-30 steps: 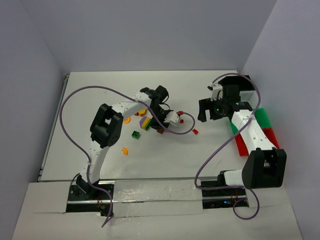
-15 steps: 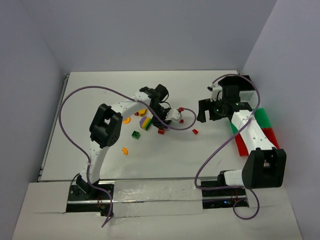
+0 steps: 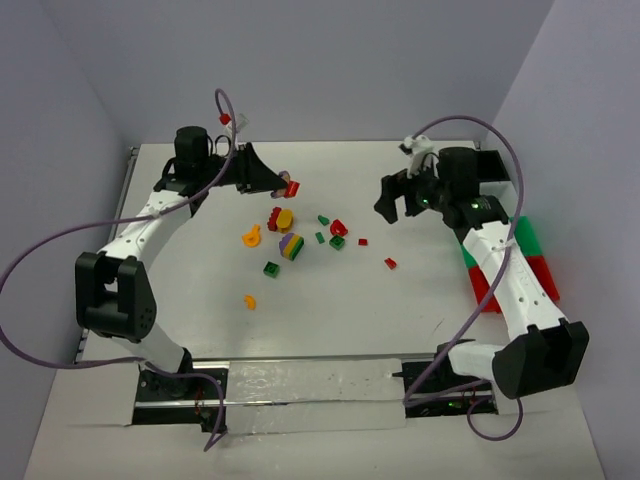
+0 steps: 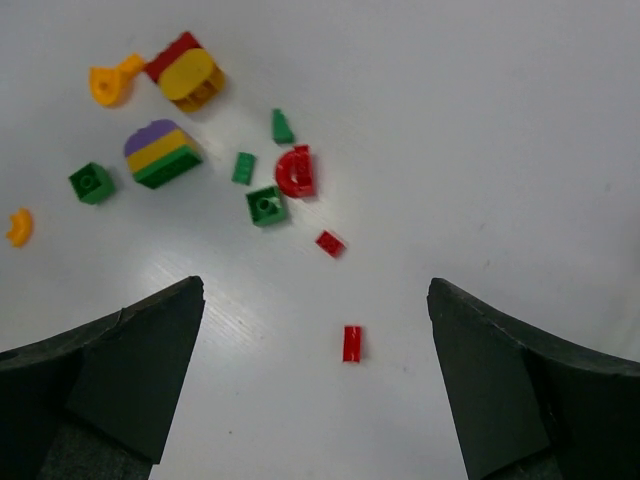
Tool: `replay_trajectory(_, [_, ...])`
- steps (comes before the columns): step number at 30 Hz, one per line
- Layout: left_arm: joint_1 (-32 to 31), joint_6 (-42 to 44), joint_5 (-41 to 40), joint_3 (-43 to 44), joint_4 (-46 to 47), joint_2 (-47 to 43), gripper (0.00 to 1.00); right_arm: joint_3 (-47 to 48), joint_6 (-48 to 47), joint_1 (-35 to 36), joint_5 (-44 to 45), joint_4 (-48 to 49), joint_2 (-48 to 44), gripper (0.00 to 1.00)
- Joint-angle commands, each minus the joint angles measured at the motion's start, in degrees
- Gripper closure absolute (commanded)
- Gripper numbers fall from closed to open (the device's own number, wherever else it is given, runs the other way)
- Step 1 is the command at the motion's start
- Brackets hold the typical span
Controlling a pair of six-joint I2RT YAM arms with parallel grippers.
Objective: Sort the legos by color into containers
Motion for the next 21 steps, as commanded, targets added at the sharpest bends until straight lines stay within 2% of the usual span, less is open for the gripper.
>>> replay_trajectory(1, [0.08,-31.80,7.34,-6.00,10.52,-1.14,1.00,5.28,-8.34,12.36,8.09,2.67,-1.80,0.00])
replay_trajectory(2, [0.25,-38.46,7.60,-8.29,15.54,-2.13,1.00,6.13,-8.43,14.08,9.01,2.75,-1.33,0.00])
replay_trajectory(4, [0.30,-46.36,8.16,-12.93,28.58,-3.60,1.00,7.84,-7.81,17.04,9.51,2.53,0.19,0.00])
replay_trajectory(5, [0.30,-52.76,9.03,-18.01,36.21,-4.47,1.00,10.01,-7.01,19.80,9.29,2.31,1.28,0.00])
replay_trajectory(7, [0.47,-60.16,9.76,-20.73,43.31,-5.26,1.00,12.05,-6.88,22.52,9.71,2.21,3.14,0.00])
replay_trajectory(10, [0.39,-60.56,11.72,-21.59,46.02,-5.70,1.00,14.21,-6.66,26.43,10.51,1.76,5.15,0.00])
replay_trajectory(17, [-0.05,-61.84,13.72,-23.99,50.88,-6.34,1.00,21.67,-5.76,30.97,3.86,-4.75,12.20,0.04])
replay_trajectory(21, [-0.12,-60.35,13.46,-23.50,48.90,-6.22,1.00,22.27,-5.19,31.42,0.76,-5.59,13.32,0.04])
